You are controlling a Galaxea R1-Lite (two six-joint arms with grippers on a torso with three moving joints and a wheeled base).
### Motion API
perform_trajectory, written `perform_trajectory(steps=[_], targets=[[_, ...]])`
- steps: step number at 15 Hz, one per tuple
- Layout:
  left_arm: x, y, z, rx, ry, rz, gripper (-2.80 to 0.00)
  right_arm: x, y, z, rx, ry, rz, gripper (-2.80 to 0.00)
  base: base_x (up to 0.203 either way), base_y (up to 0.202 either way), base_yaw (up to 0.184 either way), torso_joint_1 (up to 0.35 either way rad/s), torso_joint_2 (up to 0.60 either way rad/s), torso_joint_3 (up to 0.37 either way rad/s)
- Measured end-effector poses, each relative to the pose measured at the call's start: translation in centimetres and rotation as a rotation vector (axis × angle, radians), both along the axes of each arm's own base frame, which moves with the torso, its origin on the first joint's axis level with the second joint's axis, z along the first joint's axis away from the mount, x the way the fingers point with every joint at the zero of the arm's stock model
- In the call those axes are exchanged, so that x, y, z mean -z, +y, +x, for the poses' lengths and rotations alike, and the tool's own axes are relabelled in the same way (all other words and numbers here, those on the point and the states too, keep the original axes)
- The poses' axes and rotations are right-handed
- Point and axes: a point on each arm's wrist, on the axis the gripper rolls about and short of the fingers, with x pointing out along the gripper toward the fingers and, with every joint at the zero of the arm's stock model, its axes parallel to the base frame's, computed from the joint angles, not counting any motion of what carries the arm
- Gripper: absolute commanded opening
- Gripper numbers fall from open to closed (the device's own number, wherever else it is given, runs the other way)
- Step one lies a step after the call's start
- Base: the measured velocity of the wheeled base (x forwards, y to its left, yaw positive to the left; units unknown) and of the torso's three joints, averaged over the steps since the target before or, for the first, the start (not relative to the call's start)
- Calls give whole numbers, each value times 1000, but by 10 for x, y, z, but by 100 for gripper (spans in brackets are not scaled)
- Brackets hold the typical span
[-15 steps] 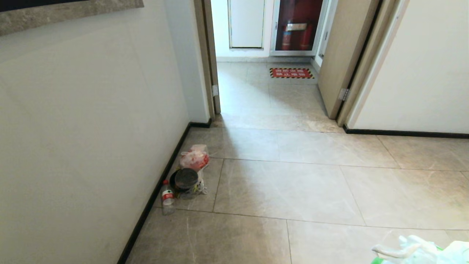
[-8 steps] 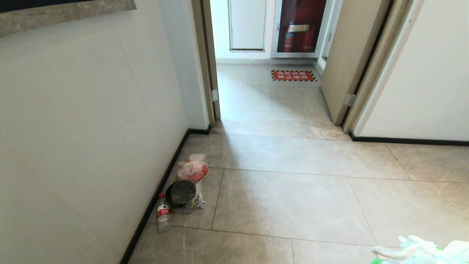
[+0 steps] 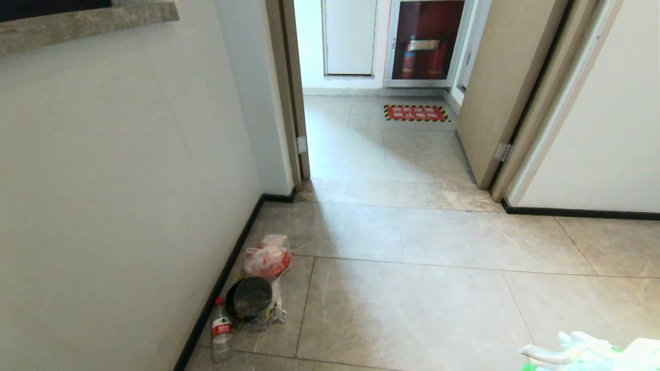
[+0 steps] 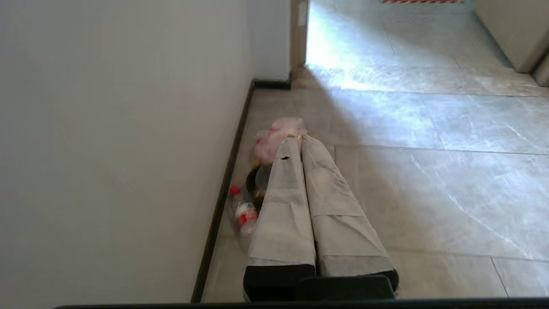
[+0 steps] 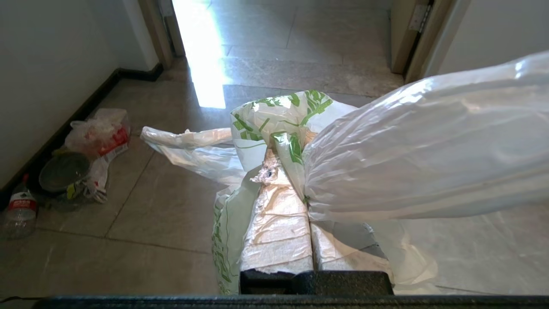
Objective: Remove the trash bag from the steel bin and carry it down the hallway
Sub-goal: Put the trash bag at the door
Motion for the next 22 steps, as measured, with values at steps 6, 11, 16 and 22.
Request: perform_trajectory(steps=[6, 11, 16, 22], targets=[[0, 0, 0, 0, 2, -2, -280, 0, 0, 0, 2, 0, -1, -280, 174, 0, 1, 2, 4, 2], [0, 0, 0, 0, 1, -2, -280, 0, 0, 0, 1, 0, -1, -280, 0, 0, 0, 0, 0, 0], [0, 0, 0, 0, 0, -4, -280, 0, 0, 0, 1, 0, -1, -280, 3, -88, 7, 2, 2, 4], [0, 0, 0, 0, 1, -3, -280, 0, 0, 0, 1, 0, 1, -280, 0, -196, -2, 2, 3, 3]])
